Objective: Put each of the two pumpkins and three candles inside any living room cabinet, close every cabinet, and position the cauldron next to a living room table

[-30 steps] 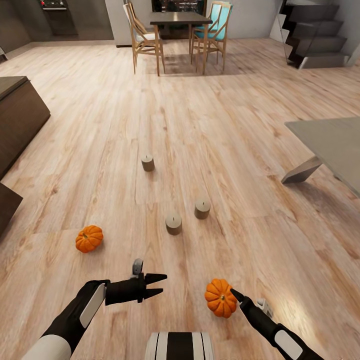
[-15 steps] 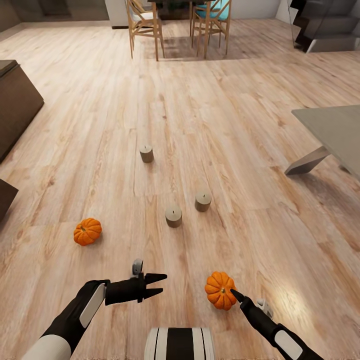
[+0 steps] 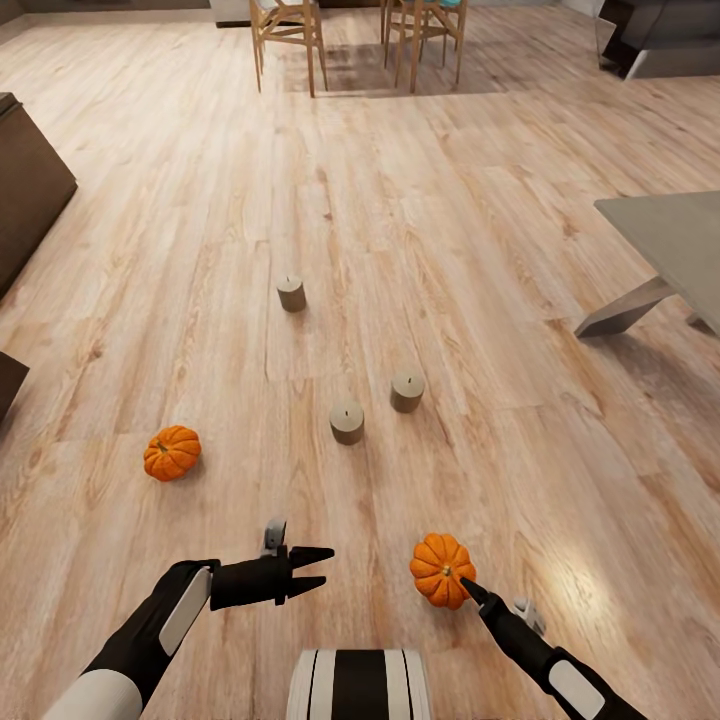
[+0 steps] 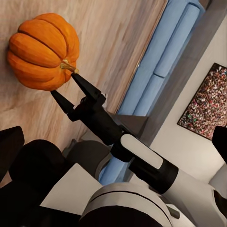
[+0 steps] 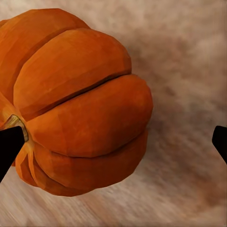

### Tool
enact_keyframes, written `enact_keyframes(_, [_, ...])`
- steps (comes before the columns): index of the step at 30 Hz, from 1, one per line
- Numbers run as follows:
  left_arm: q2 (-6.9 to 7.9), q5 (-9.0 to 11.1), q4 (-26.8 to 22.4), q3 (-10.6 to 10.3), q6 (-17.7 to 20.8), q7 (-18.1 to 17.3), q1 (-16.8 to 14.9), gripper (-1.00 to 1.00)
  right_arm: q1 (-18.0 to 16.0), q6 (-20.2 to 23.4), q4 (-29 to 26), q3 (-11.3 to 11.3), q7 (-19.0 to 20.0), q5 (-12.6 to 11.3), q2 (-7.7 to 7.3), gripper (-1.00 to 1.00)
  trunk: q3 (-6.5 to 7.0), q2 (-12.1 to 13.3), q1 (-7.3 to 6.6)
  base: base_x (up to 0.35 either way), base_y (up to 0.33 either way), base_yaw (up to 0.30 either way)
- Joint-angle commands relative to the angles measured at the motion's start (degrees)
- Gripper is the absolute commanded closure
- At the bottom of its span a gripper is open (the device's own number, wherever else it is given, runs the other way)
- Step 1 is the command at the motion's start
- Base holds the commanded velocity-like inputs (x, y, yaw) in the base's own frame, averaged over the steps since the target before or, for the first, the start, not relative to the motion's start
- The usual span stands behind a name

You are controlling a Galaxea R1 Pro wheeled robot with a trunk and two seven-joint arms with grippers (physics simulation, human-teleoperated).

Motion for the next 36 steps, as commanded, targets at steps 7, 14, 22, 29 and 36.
enact_keyframes(7, [0.05,0.2,0.2,-0.1,0.2,-0.1,0.0,-1.00,0.0,0.3,0.1,0.3,0.1,-0.5,0.03,-1.00,-0.03,0.0,-0.01,0.007,0.008,0.000])
enact_keyframes(14, [0.05,0.2,0.2,-0.1,0.2,-0.1,0.0,-1.00,0.0,0.3,0.1,0.3,0.1,-0.5,0.00,-1.00,-0.03,0.0,-0.01,0.049,0.068,0.000])
enact_keyframes(22, [0.05,0.1,0.2,-0.1,0.2,-0.1,0.0,-1.00,0.0,0.3,0.1,0.3,0.1,-0.5,-0.01,-1.00,-0.03,0.0,-0.01,0.092,0.042,0.000])
enact_keyframes(29, [0.05,0.1,0.1,-0.1,0.2,-0.1,0.0,-1.00,0.0,0.3,0.1,0.3,0.1,-0.5,-0.03,-1.00,-0.03,0.0,-0.01,0.037,0.005,0.000])
enact_keyframes(36, [0.05,0.1,0.1,-0.1,0.2,-0.1,0.0,-1.00,0.0,0.3,0.1,0.3,0.1,-0.5,0.01,-1.00,-0.03,0.0,-0.01,0.005,0.000,0.000])
